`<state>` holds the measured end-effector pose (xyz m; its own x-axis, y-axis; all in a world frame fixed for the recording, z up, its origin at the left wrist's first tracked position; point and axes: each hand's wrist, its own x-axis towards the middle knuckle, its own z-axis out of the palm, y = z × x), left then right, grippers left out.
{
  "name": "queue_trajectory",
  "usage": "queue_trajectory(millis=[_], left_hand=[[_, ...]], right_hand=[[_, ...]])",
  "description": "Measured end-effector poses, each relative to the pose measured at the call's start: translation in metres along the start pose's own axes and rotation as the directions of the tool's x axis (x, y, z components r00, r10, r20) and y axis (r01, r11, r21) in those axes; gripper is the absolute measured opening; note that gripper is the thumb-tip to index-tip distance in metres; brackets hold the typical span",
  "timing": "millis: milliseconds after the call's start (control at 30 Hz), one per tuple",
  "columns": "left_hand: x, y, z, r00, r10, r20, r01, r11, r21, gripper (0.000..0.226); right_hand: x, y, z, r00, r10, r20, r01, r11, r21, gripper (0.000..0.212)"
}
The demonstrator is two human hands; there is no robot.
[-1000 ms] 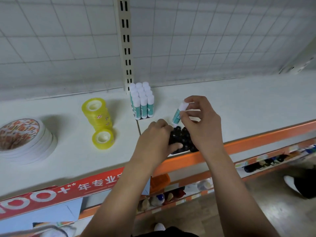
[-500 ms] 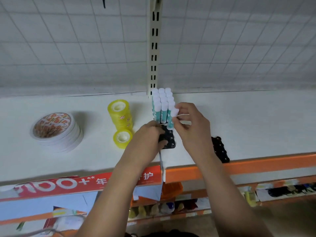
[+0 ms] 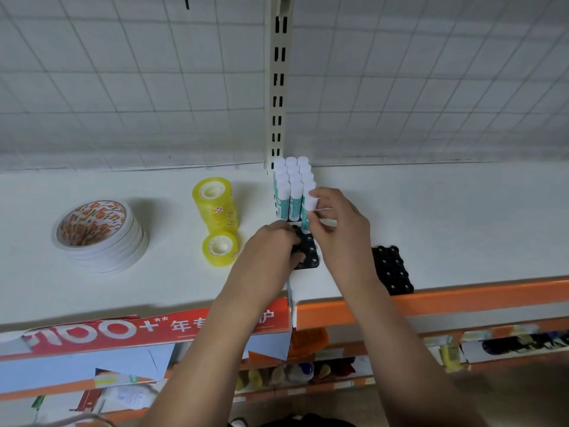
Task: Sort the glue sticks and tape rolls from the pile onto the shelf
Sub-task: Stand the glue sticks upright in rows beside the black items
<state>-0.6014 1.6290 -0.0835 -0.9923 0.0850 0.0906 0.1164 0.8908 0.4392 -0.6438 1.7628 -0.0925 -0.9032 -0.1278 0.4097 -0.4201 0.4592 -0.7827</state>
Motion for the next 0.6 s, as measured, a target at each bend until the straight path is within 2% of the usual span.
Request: queue_trajectory(millis=[200,367,467,600], left_hand=[[-0.001,0.003,0.002,1.0,-0.023,-0.021,0.023,1.0,0.0,0.021],[-0.006,0.006,0.006,0.998,-0.041,-0.037,0.042,0.999,0.023,0.022],[-0.012,0.007,0.007,0.998,-0.034,-0.052,0.033,0.999,-0.018,0.022],[-0.024,0.009,0.0,0.99,-0.021,-0.14,0.007,0.995,-0.098,0.029]], right_hand=[[-0.001,0.001,-0.002,0.999,0.021,0.025,-0.022,0.999,0.038,0.029],[-0.003,0.004,-0.009,0.996,0.043,0.084,-0.047,0.998,0.052,0.04],[-0.013,0.0,-0.014,0.998,-0.013,0.056,0.014,1.0,-0.011,0.044],[-0.019,-0.019,-0.021,0.991,-0.131,0.016,0.132,0.986,-0.1,0.027]])
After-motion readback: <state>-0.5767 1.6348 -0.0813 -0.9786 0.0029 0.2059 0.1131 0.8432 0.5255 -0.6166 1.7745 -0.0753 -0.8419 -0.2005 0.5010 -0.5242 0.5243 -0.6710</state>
